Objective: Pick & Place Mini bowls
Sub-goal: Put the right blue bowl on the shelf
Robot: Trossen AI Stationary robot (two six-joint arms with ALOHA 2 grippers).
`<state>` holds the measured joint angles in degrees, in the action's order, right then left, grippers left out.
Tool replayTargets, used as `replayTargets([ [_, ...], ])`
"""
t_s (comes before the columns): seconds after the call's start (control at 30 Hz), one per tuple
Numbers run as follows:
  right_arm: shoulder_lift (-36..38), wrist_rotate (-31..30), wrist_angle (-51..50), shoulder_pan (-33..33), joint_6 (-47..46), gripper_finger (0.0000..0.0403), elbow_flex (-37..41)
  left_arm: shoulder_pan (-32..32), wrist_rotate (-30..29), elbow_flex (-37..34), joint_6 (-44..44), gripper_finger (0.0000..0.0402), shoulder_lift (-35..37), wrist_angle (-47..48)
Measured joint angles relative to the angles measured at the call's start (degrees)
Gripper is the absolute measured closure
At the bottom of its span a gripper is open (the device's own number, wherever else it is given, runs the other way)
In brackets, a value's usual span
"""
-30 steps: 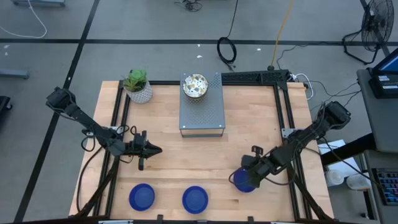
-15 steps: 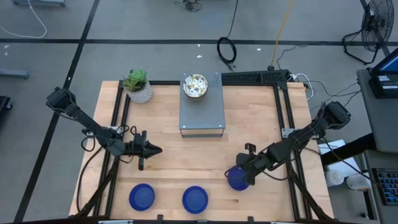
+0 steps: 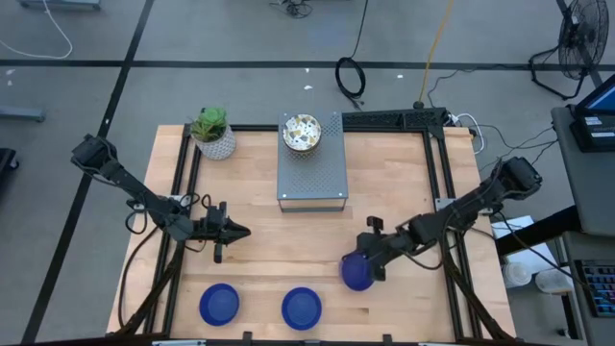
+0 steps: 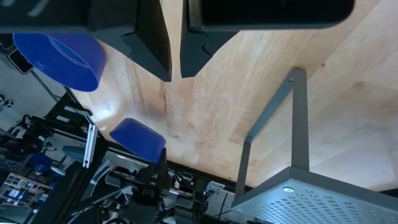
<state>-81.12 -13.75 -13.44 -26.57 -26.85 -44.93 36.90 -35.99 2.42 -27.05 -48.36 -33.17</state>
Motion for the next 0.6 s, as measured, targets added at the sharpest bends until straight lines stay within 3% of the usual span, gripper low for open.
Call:
replayTargets([
  [0.6, 0.02, 0.27, 9.06, 6.81, 10.39, 0.0399, 0.00, 0.00, 0.01, 0.00, 0.00, 0.0364, 0.00, 0.00],
])
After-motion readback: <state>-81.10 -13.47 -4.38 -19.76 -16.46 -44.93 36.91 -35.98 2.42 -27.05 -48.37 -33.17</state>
